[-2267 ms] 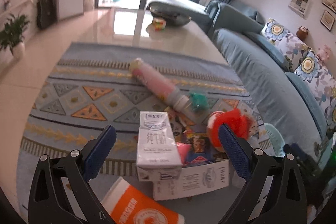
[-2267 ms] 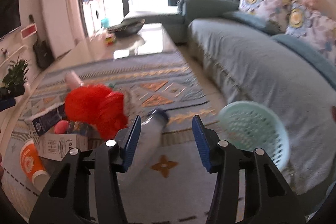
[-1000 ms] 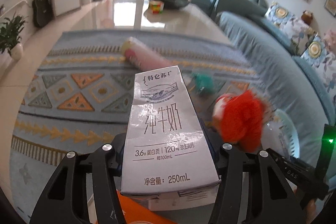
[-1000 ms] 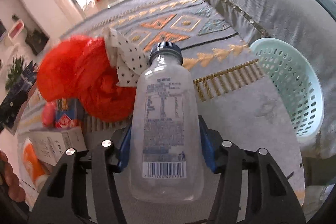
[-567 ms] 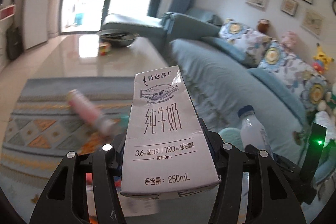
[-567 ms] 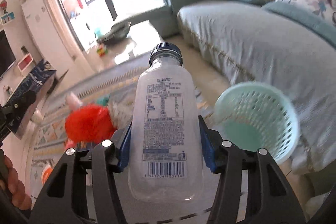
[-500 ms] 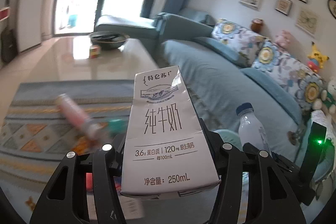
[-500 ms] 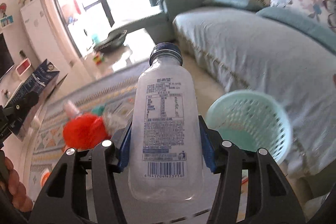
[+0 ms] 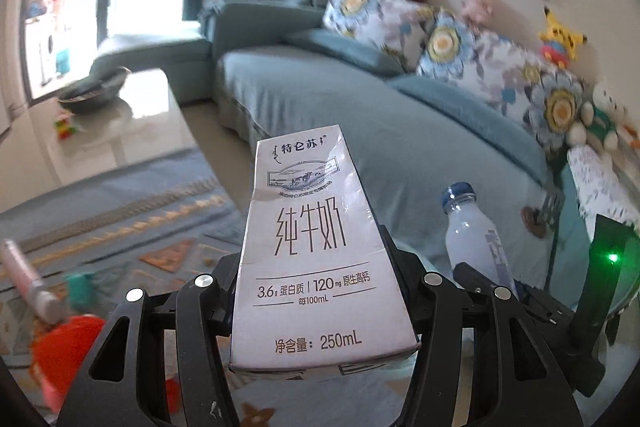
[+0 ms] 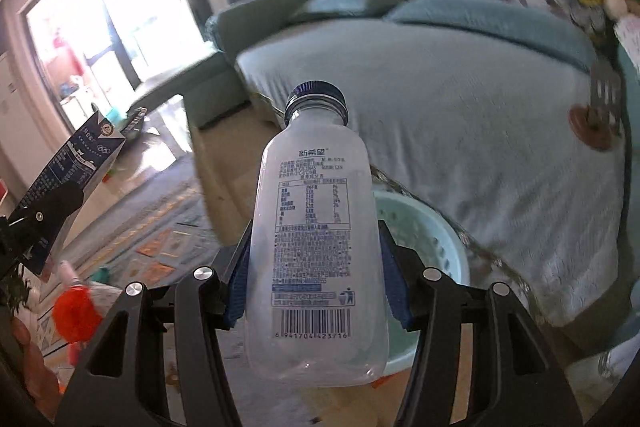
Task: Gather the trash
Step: 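Carry both items to the green basket and open both tools to drop them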
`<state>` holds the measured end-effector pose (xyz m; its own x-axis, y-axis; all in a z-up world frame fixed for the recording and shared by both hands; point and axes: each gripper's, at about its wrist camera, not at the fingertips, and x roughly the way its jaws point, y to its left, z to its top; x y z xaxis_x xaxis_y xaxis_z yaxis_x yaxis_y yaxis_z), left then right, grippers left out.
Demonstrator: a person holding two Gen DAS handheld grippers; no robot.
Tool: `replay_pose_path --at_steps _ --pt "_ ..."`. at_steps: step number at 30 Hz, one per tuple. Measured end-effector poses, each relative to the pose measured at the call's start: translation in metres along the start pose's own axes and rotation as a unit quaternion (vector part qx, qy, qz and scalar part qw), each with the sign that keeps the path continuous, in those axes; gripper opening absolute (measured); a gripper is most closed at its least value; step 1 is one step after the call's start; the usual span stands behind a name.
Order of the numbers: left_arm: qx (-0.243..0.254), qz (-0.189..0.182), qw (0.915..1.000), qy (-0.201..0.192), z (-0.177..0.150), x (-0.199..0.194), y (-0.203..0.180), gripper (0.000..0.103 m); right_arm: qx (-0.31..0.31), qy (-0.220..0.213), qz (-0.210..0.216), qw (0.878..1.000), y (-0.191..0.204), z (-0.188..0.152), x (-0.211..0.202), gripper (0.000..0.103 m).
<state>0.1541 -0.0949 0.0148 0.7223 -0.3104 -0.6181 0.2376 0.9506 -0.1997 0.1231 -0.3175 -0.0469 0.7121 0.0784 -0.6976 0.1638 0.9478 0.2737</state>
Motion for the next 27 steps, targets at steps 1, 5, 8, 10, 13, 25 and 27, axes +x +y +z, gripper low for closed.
replay_pose_path --at_steps 1,5,8,10,13,25,27 --pt "0.006 -0.002 0.9999 0.013 -0.003 0.012 -0.004 0.054 0.004 0.007 -0.003 1.0 -0.003 -0.002 0.005 0.052" --pt "0.031 -0.006 0.9973 0.066 -0.02 0.057 -0.018 0.054 0.029 0.057 -0.014 0.998 -0.023 -0.016 0.039 0.052" --pt "0.031 -0.012 0.9943 0.102 -0.036 0.079 -0.019 0.054 0.041 0.083 -0.017 0.996 -0.032 -0.034 0.053 0.052" --pt "0.026 -0.019 0.9916 0.125 -0.046 0.091 -0.014 0.054 0.051 0.104 -0.016 0.993 -0.038 -0.043 0.065 0.052" --pt "0.018 -0.022 0.9882 0.15 -0.056 0.106 -0.011 0.054 0.061 0.124 -0.016 0.99 -0.046 -0.052 0.077 0.052" --pt "-0.015 -0.04 0.9901 0.133 -0.049 0.082 0.003 0.075 0.06 0.13 -0.007 0.99 -0.04 -0.053 0.07 0.054" --pt "-0.023 -0.045 0.9912 0.122 -0.045 0.072 0.006 0.075 0.056 0.124 -0.007 0.991 -0.039 -0.053 0.064 0.054"
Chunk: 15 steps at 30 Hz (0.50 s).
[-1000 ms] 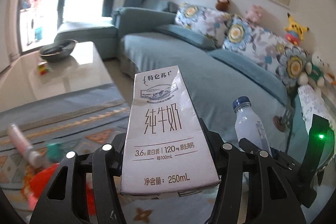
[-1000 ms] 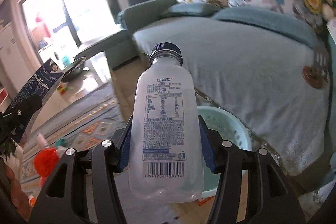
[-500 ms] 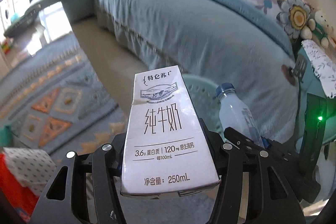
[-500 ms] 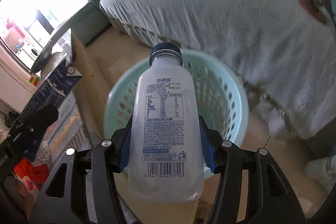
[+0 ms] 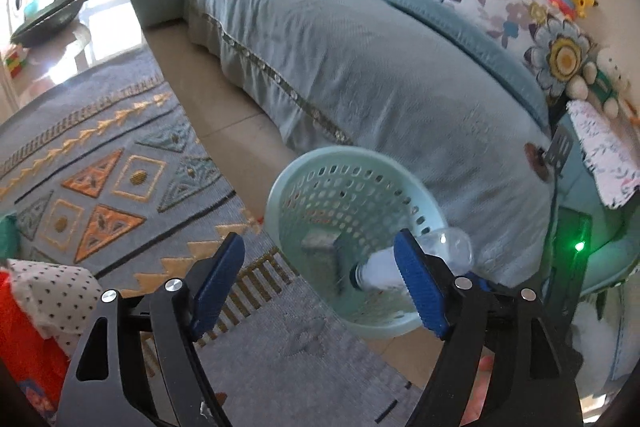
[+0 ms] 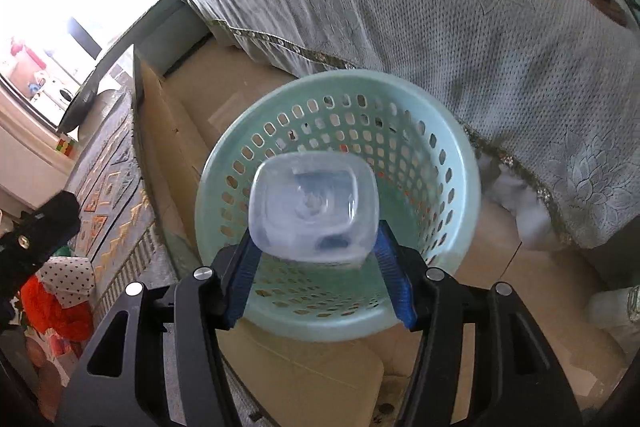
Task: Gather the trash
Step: 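Carry both items to the green basket and open both tools to drop them, then grasp the orange paper cup with the left tool while the right tool grasps another milk carton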
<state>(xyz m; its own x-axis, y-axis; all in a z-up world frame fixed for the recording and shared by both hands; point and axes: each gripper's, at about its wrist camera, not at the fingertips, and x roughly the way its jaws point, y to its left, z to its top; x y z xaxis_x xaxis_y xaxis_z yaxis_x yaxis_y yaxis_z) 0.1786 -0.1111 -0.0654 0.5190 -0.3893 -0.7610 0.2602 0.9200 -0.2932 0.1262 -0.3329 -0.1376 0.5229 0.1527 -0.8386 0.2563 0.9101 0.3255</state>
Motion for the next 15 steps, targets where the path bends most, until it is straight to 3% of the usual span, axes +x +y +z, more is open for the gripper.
replay_pose_path --at_steps 5,10,15 --pt "-0.015 -0.003 0.9995 -0.027 0.0 -0.028 0.01 0.075 -0.01 -0.01 -0.002 1.0 0.004 -0.002 -0.009 0.054" --pt "-0.037 -0.002 0.9981 -0.049 -0.005 -0.055 0.023 0.075 -0.013 -0.012 0.0 1.0 0.006 -0.002 -0.018 0.063" --pt "-0.043 0.02 0.995 -0.088 -0.021 -0.099 0.034 0.075 -0.033 -0.024 0.011 0.999 0.02 -0.008 -0.037 0.064"
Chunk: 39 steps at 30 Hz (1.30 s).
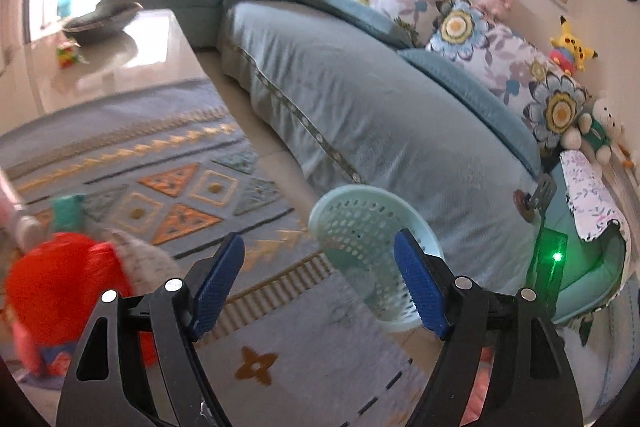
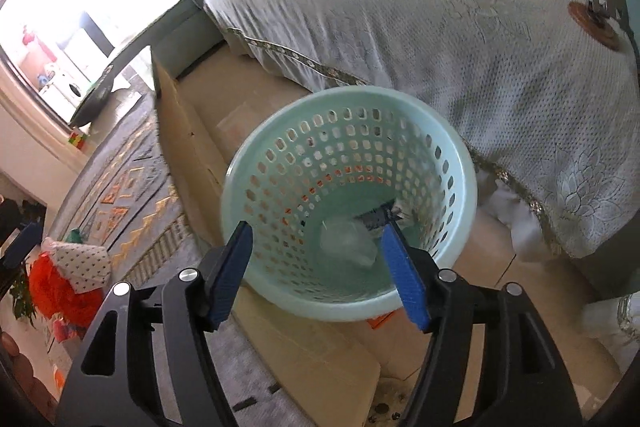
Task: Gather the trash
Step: 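Grasp the orange paper cup with the left tool while the right tool grasps another milk carton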
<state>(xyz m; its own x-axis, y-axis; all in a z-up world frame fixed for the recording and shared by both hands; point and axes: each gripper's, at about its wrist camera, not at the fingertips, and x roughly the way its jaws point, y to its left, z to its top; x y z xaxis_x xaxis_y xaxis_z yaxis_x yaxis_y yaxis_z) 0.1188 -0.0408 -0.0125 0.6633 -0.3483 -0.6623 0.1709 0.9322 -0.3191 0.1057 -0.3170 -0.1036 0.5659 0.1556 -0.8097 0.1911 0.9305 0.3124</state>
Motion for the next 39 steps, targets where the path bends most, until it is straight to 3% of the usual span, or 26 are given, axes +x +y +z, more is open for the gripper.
replay_pose_path --at_steps 5,10,14,19,24,28,32,34,39 --pt "0.013 0.05 0.9974 -0.05 -0.017 -0.056 0.007 0.075 -0.044 -0.026 0.025 0.998 0.031 -0.007 -0.027 0.063" --pt "-0.01 0.121 0.9871 -0.105 -0.043 -0.123 0.029 0.082 -0.123 -0.07 0.084 0.986 0.085 -0.02 -0.06 0.063" --pt "-0.077 0.177 0.9728 -0.129 -0.067 -0.169 0.065 0.087 -0.183 -0.087 0.14 0.969 0.13 -0.037 -0.077 0.064" --pt "-0.176 0.258 0.9413 -0.128 -0.104 -0.21 0.119 0.088 -0.246 -0.078 0.206 0.944 0.187 -0.066 -0.077 0.063" --pt "-0.253 0.275 0.9229 -0.092 -0.133 -0.218 0.164 0.088 -0.293 -0.023 0.243 0.925 0.231 -0.09 -0.053 0.057" --pt "-0.286 0.262 0.919 -0.072 -0.153 -0.208 0.178 0.088 -0.33 -0.001 0.253 0.909 0.259 -0.112 -0.039 0.052" --pt "-0.289 0.274 0.9159 -0.049 -0.161 -0.192 0.181 0.088 -0.347 0.032 0.267 0.898 0.277 -0.13 -0.023 0.037" --pt "-0.293 0.266 0.9175 -0.039 -0.163 -0.18 0.183 0.088 -0.369 0.051 0.261 0.891 0.289 -0.141 -0.013 0.035" --pt "-0.244 0.306 0.9201 -0.014 -0.164 -0.168 0.176 0.089 -0.393 0.082 0.265 0.877 0.301 -0.156 0.0 0.034"
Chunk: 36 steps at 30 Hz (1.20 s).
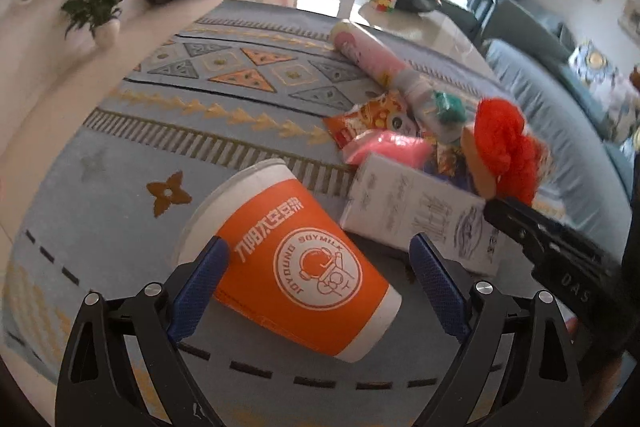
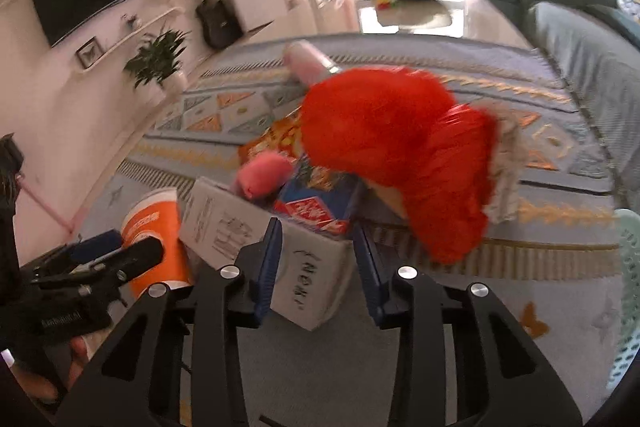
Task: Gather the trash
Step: 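Grasp the orange paper cup with the left tool while the right tool grasps another milk carton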
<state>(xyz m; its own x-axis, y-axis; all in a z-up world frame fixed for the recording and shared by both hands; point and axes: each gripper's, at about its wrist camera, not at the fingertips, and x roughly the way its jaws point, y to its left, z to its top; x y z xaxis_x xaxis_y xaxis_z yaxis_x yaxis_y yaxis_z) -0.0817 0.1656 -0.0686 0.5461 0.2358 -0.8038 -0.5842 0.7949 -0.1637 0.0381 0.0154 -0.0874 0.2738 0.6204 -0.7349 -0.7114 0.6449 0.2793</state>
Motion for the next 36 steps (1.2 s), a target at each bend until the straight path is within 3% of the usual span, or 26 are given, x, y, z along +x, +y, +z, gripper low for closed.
replay_pose_path --at_steps 4,6,10,11,13,14,15,17,22,23,24,26,28,30,31,33,36 --pt "0.0 0.016 0.9998 0.014 -0.001 0.002 0.012 0.087 0.013 0.016 0.029 0.999 -0.004 -0.003 -0.004 0.034" --pt "-0.013 0.005 0.9996 0.022 -0.001 0.002 0.025 0.087 0.012 0.031 0.038 0.999 -0.004 -0.008 -0.008 0.034" --pt "-0.022 0.018 0.9993 0.023 0.002 -0.001 0.043 0.086 -0.029 0.051 0.052 0.997 0.011 -0.013 -0.015 0.034" --pt "-0.02 0.021 0.9993 0.025 0.003 -0.002 0.048 0.085 -0.043 0.054 0.052 0.996 0.016 -0.014 -0.017 0.037" --pt "-0.037 -0.003 0.9987 0.034 0.005 0.0 0.057 0.085 -0.069 0.053 0.044 0.995 0.026 -0.014 -0.018 0.053" --pt "-0.051 -0.026 0.9976 0.039 0.005 0.0 0.061 0.085 -0.078 0.048 0.033 0.995 0.031 -0.014 -0.017 0.069" --pt "-0.061 -0.042 0.9964 0.041 0.005 0.001 0.063 0.085 -0.092 0.039 0.017 0.995 0.037 -0.013 -0.017 0.075" --pt "-0.073 -0.063 0.9943 0.045 0.004 0.003 0.064 0.085 -0.125 0.038 0.005 0.991 0.047 -0.013 -0.011 0.075" --pt "-0.073 -0.066 0.994 0.048 0.001 0.009 0.054 0.087 -0.195 0.042 -0.041 0.979 0.067 -0.021 0.01 0.075" --pt "-0.08 -0.067 0.9934 0.048 0.001 0.011 0.054 0.088 -0.2 0.037 -0.046 0.978 0.069 -0.023 0.013 0.072" --pt "-0.092 -0.061 0.9927 0.048 0.002 0.013 0.054 0.088 -0.202 0.034 -0.041 0.978 0.071 -0.023 0.015 0.062" --pt "-0.107 -0.062 0.9911 0.049 0.003 0.017 0.052 0.088 -0.21 0.032 -0.042 0.976 0.073 -0.024 0.015 0.058" --pt "-0.101 -0.055 0.9918 0.056 0.005 0.023 0.046 0.089 -0.205 0.02 -0.042 0.978 0.068 -0.024 0.008 0.042" --pt "-0.095 -0.05 0.9926 0.057 0.006 0.027 0.039 0.091 -0.158 0.021 -0.013 0.987 0.049 -0.017 -0.002 0.021" --pt "-0.093 -0.053 0.9925 0.06 0.007 0.029 0.037 0.091 -0.139 0.02 -0.01 0.99 0.041 -0.016 -0.006 0.015" --pt "-0.082 -0.053 0.993 0.066 0.007 0.034 0.03 0.091 -0.107 0.023 -0.012 0.994 0.018 -0.016 -0.01 0.013" --pt "-0.067 -0.049 0.9942 0.069 0.007 0.041 0.021 0.091 -0.064 0.033 0.029 0.997 -0.003 -0.018 -0.015 0.013"
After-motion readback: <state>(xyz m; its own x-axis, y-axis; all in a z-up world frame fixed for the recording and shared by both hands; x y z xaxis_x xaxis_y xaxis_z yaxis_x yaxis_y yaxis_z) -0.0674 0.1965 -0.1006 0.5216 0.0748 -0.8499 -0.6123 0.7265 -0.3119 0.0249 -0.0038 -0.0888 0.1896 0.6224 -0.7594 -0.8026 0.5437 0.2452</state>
